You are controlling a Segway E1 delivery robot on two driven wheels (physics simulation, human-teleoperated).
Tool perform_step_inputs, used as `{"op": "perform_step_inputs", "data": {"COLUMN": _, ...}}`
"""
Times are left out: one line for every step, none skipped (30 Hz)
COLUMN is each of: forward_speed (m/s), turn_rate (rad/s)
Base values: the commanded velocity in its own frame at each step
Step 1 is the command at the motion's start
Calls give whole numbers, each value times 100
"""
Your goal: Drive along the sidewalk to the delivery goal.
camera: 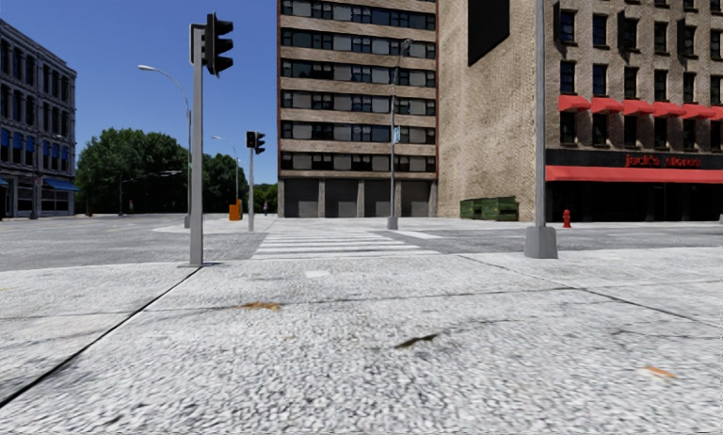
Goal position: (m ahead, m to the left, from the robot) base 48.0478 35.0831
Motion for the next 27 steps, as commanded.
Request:
{"op": "perform_step_inputs", "data": {"forward_speed": 200, "turn_rate": 0}}
{"op": "perform_step_inputs", "data": {"forward_speed": 200, "turn_rate": 0}}
{"op": "perform_step_inputs", "data": {"forward_speed": 200, "turn_rate": 0}}
{"op": "perform_step_inputs", "data": {"forward_speed": 200, "turn_rate": 0}}
{"op": "perform_step_inputs", "data": {"forward_speed": 200, "turn_rate": 0}}
{"op": "perform_step_inputs", "data": {"forward_speed": 200, "turn_rate": 0}}
{"op": "perform_step_inputs", "data": {"forward_speed": 200, "turn_rate": 0}}
{"op": "perform_step_inputs", "data": {"forward_speed": 200, "turn_rate": 0}}
{"op": "perform_step_inputs", "data": {"forward_speed": 200, "turn_rate": 0}}
{"op": "perform_step_inputs", "data": {"forward_speed": 200, "turn_rate": 0}}
{"op": "perform_step_inputs", "data": {"forward_speed": 200, "turn_rate": 0}}
{"op": "perform_step_inputs", "data": {"forward_speed": 200, "turn_rate": 0}}
{"op": "perform_step_inputs", "data": {"forward_speed": 200, "turn_rate": 0}}
{"op": "perform_step_inputs", "data": {"forward_speed": 200, "turn_rate": 0}}
{"op": "perform_step_inputs", "data": {"forward_speed": 200, "turn_rate": 0}}
{"op": "perform_step_inputs", "data": {"forward_speed": 200, "turn_rate": 0}}
{"op": "perform_step_inputs", "data": {"forward_speed": 200, "turn_rate": 0}}
{"op": "perform_step_inputs", "data": {"forward_speed": 200, "turn_rate": 0}}
{"op": "perform_step_inputs", "data": {"forward_speed": 200, "turn_rate": 0}}
{"op": "perform_step_inputs", "data": {"forward_speed": 200, "turn_rate": 0}}
{"op": "perform_step_inputs", "data": {"forward_speed": 200, "turn_rate": 0}}
{"op": "perform_step_inputs", "data": {"forward_speed": 200, "turn_rate": 0}}
{"op": "perform_step_inputs", "data": {"forward_speed": 200, "turn_rate": 0}}
{"op": "perform_step_inputs", "data": {"forward_speed": 200, "turn_rate": 0}}
{"op": "perform_step_inputs", "data": {"forward_speed": 200, "turn_rate": 0}}
{"op": "perform_step_inputs", "data": {"forward_speed": 200, "turn_rate": 0}}
{"op": "perform_step_inputs", "data": {"forward_speed": 200, "turn_rate": 0}}
